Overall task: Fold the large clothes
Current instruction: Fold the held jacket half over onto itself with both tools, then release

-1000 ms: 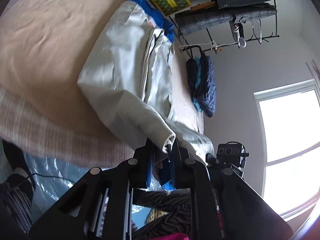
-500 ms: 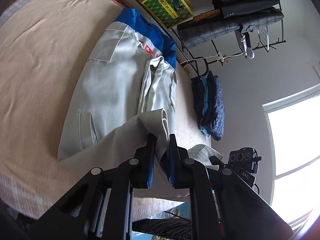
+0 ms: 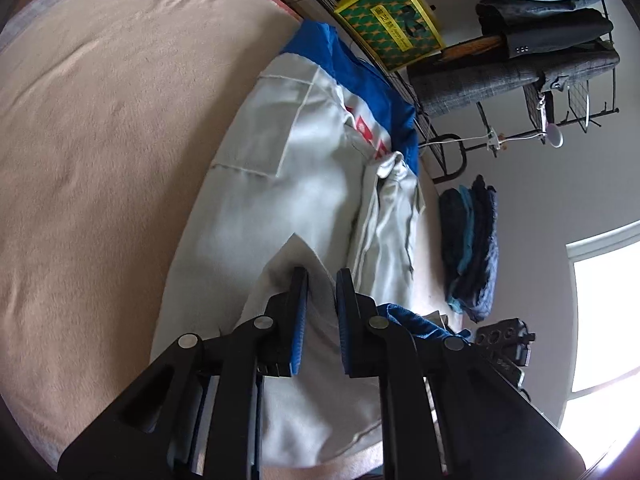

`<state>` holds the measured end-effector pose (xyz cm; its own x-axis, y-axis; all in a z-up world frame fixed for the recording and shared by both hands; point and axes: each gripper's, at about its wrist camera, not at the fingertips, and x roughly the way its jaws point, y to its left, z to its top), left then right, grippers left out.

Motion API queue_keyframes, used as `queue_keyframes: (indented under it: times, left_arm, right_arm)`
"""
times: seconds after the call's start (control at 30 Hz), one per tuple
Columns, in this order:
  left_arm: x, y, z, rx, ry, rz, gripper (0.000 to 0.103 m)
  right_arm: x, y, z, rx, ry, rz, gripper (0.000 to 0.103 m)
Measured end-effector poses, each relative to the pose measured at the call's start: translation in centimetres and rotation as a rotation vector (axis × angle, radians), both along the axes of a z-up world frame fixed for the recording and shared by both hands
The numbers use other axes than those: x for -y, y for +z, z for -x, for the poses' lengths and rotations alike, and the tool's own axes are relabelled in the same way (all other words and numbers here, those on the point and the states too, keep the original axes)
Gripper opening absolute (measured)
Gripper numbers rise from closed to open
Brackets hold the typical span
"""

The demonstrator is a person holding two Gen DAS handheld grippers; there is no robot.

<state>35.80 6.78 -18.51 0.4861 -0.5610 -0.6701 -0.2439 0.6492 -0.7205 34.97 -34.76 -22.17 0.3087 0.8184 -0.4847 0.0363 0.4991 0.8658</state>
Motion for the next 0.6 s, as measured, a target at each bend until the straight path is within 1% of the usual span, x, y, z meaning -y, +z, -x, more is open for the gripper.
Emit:
queue_keyframes:
  times: [0.03,0.07,0.1,0.17,0.2,0.27,0.33,0.4,0.47,0.5,0.53,0.6]
  left_arm:
    - [-0.1,0.0,-0.2,0.001,0.006,0.003,0.012]
    - [-0.4,0.1,-0.4,0.006,0.014,0.009,0.018]
    - [-0.7,0.3,-0.6,0.015,0.025,0.015,0.025]
    - [-1.8,1.0,-0.9,0.050,0.055,0.014,0.027]
    - [-2.4,1.6,-0.9,0.075,0.063,0.004,0.027]
    - [-3.6,2.4,-0.9,0.110,0.066,-0.012,0.027]
    - [-4.3,2.2,-0.5,0.118,0.022,-0.001,0.027]
    - [-4.4,1.1,0.4,0.098,-0.060,0.021,0.027]
    - [-4.2,-0.4,1.4,0.063,-0.137,0.016,0.027]
    - [-3.9,-1.4,1.8,0.039,-0.179,0.016,0.027]
    - [-3.6,-2.2,2.1,0.019,-0.206,0.013,0.027]
    - [-2.8,-3.5,2.7,-0.001,-0.252,-0.006,0.027]
  right_arm:
    - [0.3,0.1,-0.1,0.006,-0.004,-0.001,0.026]
    - [0.8,0.2,-0.2,0.008,-0.014,-0.012,0.030]
    - [1.3,0.3,-0.2,0.008,-0.022,-0.030,0.031]
    - [2.2,0.7,-0.3,0.032,-0.020,-0.061,0.031]
    - [2.6,1.2,-0.3,0.058,-0.008,-0.044,0.031]
    - [2.8,2.3,0.4,0.138,0.039,0.044,0.031]
    - [2.7,2.5,1.4,0.181,0.112,0.063,0.031]
    - [2.2,2.4,2.7,0.222,0.176,0.116,0.031]
    - [1.5,2.0,4.2,0.259,0.255,0.208,0.031]
    - [1.3,1.7,4.8,0.270,0.278,0.233,0.031]
    - [1.1,1.3,5.3,0.278,0.305,0.256,0.031]
    - [1.1,0.8,5.7,0.280,0.331,0.262,0.031]
